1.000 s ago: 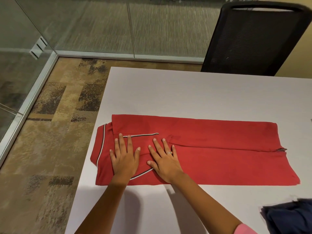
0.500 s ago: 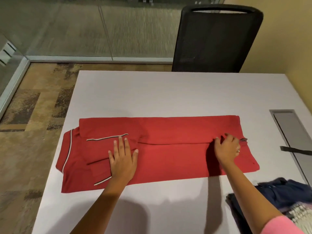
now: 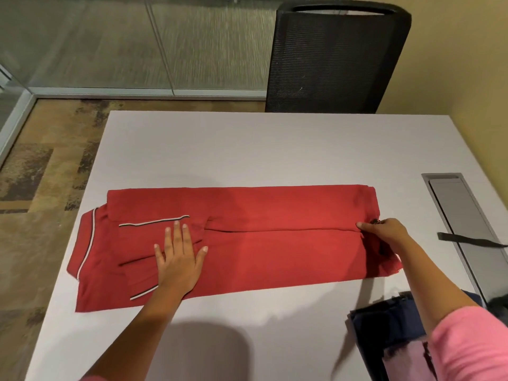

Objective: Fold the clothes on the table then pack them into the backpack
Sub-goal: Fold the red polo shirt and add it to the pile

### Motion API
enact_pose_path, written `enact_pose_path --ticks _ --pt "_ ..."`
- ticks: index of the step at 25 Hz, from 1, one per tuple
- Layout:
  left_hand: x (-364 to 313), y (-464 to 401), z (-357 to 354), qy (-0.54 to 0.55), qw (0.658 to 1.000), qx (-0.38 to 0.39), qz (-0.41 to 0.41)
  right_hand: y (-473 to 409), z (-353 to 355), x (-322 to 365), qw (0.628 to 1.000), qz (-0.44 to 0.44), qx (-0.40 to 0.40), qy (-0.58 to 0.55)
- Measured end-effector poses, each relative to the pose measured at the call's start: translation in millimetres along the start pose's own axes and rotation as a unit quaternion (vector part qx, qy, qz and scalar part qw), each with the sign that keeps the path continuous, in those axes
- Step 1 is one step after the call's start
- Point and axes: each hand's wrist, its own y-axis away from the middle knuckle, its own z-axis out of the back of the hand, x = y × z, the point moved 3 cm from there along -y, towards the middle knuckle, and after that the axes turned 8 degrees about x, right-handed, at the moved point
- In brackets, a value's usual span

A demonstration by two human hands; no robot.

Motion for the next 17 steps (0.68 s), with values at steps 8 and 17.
enact_pose_path --ticks 8,17 --pt "0 -1 -2 0.021 1.000 0.012 -0.002 46 -4 55 0.986 0.135 0.052 -0.082" --pt "5 -2 -2 0.010 1.000 0.015 -0.019 162 -175 172 0.932 0.332 0.143 -0.010"
